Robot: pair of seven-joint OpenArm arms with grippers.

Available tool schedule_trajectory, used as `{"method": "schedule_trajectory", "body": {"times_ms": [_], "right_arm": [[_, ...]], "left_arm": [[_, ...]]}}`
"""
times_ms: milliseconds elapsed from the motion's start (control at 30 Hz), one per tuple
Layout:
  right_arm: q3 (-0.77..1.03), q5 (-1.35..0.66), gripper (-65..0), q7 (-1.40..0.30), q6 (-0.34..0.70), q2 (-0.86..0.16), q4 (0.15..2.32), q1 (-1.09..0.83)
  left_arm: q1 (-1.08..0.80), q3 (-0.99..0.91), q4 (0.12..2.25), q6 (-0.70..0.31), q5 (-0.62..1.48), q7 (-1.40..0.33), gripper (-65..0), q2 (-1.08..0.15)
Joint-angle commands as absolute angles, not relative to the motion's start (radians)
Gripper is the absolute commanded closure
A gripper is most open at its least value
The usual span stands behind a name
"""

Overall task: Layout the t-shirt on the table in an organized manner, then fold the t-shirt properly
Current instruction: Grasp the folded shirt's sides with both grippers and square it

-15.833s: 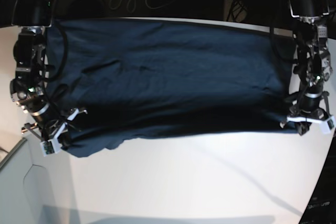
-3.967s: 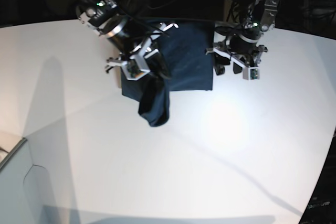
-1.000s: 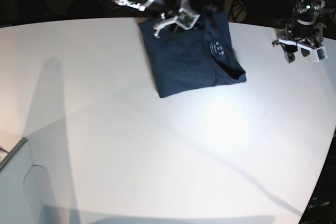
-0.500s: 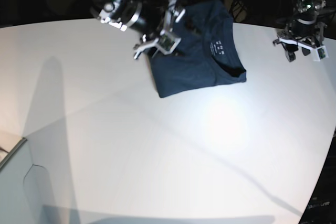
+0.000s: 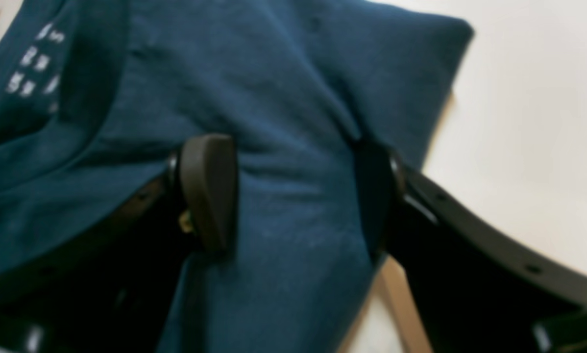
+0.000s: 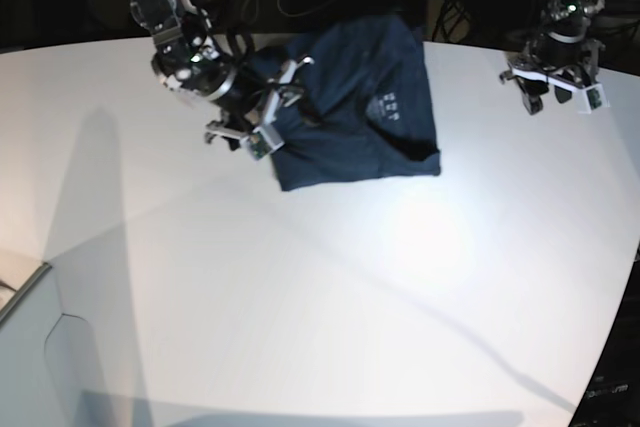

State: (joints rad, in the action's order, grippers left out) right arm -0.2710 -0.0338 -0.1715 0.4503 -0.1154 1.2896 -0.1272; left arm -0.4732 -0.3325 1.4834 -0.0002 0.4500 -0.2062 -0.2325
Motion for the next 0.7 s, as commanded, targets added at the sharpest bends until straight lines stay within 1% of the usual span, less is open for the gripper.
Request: {"method": "schedule_trajectory", "body": {"times_ms": [0,100,233,300,433,467,533,600,633,667], "right_arm": [[-0.245,-0.027,-38.6,-0.177,0.447,-0.114,1.293,-0.113],[-0.186,-0.024,-38.7,-0.177,0.447,-0.111,1.293,-0.110],[-0.171,-0.024,-38.8,-0.176,0.447,-0.116,1.302,-0.117],[-0.168,-0.027,-38.8,-0.173,0.447,-0.130,1.346,-0.131],[-0.130,-0.027,-38.9,-0.171,0.447,-0.133,1.517,-0.205],[-0.116,-0.027,-38.9,-0.171,0.447,-0.131,1.552,-0.217],[-0.088,-0.027,-38.9,-0.171,0.447,-0.130,1.623,-0.242],[-0.068,-0.027,-38.9,-0.173,0.447,-0.130,1.678,-0.263],[-0.054,-0.027,-38.9,-0.174,0.447,-0.130,1.701,-0.274],[-0.039,-0.025,-38.9,-0.174,0.447,-0.130,1.721,-0.285]], "left_arm": [[-0.473,-0.325,1.503,-0.001,0.450,-0.182,-32.8,-0.242],[-0.467,-0.277,1.503,-0.001,0.450,-0.182,-32.8,-0.229],[-0.438,-0.231,1.503,-0.001,0.450,-0.182,-32.8,-0.197],[-0.418,-0.202,1.504,-0.001,0.450,-0.182,-32.9,-0.183],[-0.394,-0.124,1.566,-0.001,0.453,-0.182,-33.4,-0.176],[-0.390,-0.110,1.583,-0.001,0.463,-0.182,-35.0,-0.174],[-0.364,-0.081,1.613,0.001,0.522,-0.202,-41.7,-0.182],[-0.328,-0.071,1.620,0.001,0.599,-0.291,-49.1,-0.183],[-0.303,-0.074,1.618,0.001,0.636,-0.343,-51.8,-0.183],[-0.280,-0.074,1.615,0.001,0.674,-0.389,-52.7,-0.180]]}}
